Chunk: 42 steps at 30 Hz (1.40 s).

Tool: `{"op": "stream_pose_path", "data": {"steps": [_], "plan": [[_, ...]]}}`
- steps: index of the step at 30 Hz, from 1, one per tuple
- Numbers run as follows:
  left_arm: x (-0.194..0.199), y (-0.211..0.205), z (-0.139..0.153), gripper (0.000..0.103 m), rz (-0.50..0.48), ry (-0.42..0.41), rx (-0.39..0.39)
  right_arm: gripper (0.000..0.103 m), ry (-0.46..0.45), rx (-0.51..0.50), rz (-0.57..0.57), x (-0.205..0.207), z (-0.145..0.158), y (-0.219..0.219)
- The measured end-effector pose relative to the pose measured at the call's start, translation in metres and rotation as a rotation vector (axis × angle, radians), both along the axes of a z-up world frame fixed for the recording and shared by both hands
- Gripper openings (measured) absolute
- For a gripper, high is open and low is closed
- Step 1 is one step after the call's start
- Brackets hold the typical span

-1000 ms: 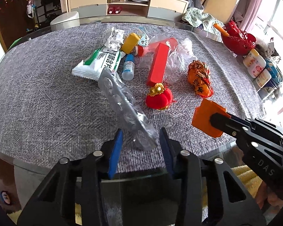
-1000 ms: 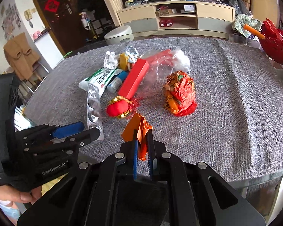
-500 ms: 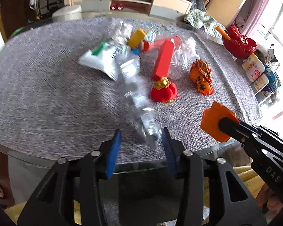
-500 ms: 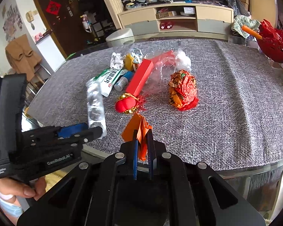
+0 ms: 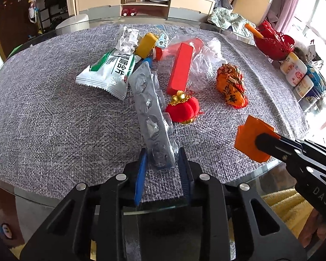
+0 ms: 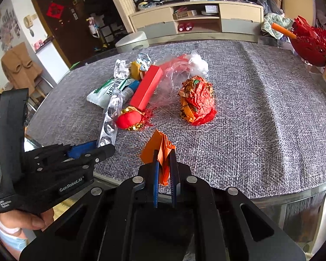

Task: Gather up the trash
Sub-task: 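Grasp the clear blister pack with the left gripper while the right gripper holds the orange wrapper, then lower both tools to the grey bin and open both grippers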

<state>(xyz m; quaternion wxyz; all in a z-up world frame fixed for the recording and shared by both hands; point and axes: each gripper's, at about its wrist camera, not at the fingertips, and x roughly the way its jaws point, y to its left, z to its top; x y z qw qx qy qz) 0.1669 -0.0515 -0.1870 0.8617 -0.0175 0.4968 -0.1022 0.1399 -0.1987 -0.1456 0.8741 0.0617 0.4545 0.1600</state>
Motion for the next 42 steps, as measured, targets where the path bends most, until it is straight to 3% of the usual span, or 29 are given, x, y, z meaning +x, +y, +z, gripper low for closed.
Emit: {"op": "stream_pose_path", "data": {"steps": [5,12,17,24,31,38,42], "plan": [[-0.018,0.008,0.018,0.026,0.002,-0.04,0.003,0.01,-0.026,-0.008,0.009,-0.018,0.012,0.005],[-0.072,0.015,0.055,0.026,-0.016,-0.109,-0.01,0.01,-0.059,-0.028,0.014,-0.053,0.03,0.012],[-0.11,0.015,0.058,0.026,-0.05,-0.102,-0.027,0.01,-0.049,-0.063,-0.003,-0.081,0.023,0.015],[-0.147,0.009,0.016,0.026,-0.117,0.006,-0.052,0.01,0.079,-0.089,-0.003,-0.109,-0.025,0.015],[-0.16,0.007,-0.041,0.026,-0.157,0.145,-0.074,0.01,0.219,-0.077,-0.011,-0.116,-0.081,0.014],[-0.158,0.004,-0.087,0.026,-0.159,0.278,-0.098,0.01,0.291,-0.083,-0.01,-0.111,-0.104,0.02],[-0.157,0.003,-0.094,0.027,-0.167,0.298,-0.092,0.013,0.312,-0.081,-0.007,-0.107,-0.11,0.024]]}}
